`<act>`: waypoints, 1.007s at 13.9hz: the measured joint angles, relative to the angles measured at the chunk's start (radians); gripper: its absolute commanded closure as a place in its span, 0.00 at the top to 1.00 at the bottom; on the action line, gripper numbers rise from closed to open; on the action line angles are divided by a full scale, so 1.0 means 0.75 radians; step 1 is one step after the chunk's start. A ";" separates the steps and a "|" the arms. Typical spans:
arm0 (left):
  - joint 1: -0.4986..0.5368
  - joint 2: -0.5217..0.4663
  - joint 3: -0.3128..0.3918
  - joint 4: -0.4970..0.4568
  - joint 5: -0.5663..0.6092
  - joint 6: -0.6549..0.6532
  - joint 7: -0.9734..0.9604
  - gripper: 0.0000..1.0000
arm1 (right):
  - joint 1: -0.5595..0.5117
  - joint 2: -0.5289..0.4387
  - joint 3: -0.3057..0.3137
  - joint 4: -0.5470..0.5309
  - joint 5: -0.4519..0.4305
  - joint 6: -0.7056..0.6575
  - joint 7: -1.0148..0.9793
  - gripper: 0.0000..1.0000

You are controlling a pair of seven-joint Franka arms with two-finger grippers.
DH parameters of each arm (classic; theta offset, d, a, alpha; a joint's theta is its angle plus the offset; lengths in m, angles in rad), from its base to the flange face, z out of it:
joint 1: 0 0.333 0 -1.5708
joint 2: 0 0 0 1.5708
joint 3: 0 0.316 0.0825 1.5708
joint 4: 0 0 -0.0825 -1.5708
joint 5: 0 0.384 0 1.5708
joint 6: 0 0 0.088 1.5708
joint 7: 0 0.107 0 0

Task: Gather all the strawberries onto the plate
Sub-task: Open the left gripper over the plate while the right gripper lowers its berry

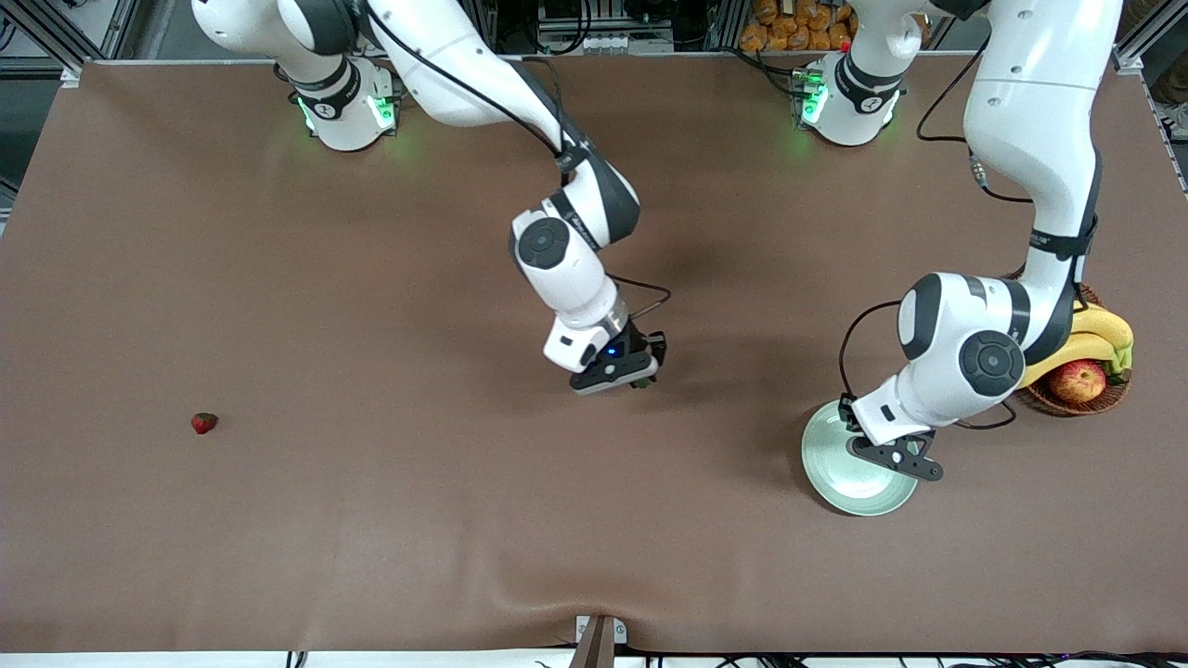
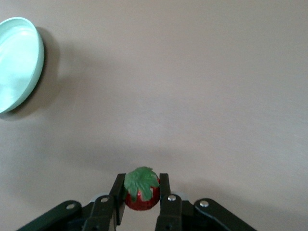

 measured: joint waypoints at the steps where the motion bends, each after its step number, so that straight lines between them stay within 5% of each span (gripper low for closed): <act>1: 0.007 0.023 0.000 0.018 0.009 0.013 0.014 0.18 | 0.000 0.069 0.006 0.061 0.000 0.045 0.000 0.00; 3: 0.018 0.064 0.000 0.036 0.020 0.063 0.018 0.20 | 0.000 0.180 0.008 0.171 0.000 0.075 0.000 0.00; 4: 0.019 0.079 0.000 0.039 0.024 0.086 0.019 0.34 | -0.002 0.207 0.007 0.198 0.000 0.076 0.000 0.27; 5: 0.019 0.088 -0.001 0.044 0.027 0.098 0.019 0.68 | -0.005 0.224 0.004 0.214 -0.004 0.076 -0.001 0.75; 6: 0.018 0.090 -0.002 0.048 0.028 0.101 0.019 0.94 | -0.007 0.233 0.003 0.222 -0.014 0.076 -0.005 1.00; 11: 0.025 0.090 -0.001 0.056 0.028 0.101 0.019 1.00 | -0.012 0.220 -0.022 0.256 -0.137 0.038 -0.009 1.00; 14: 0.025 0.089 -0.012 0.064 0.029 0.099 0.020 1.00 | -0.075 0.113 -0.080 0.278 -0.168 -0.217 -0.010 1.00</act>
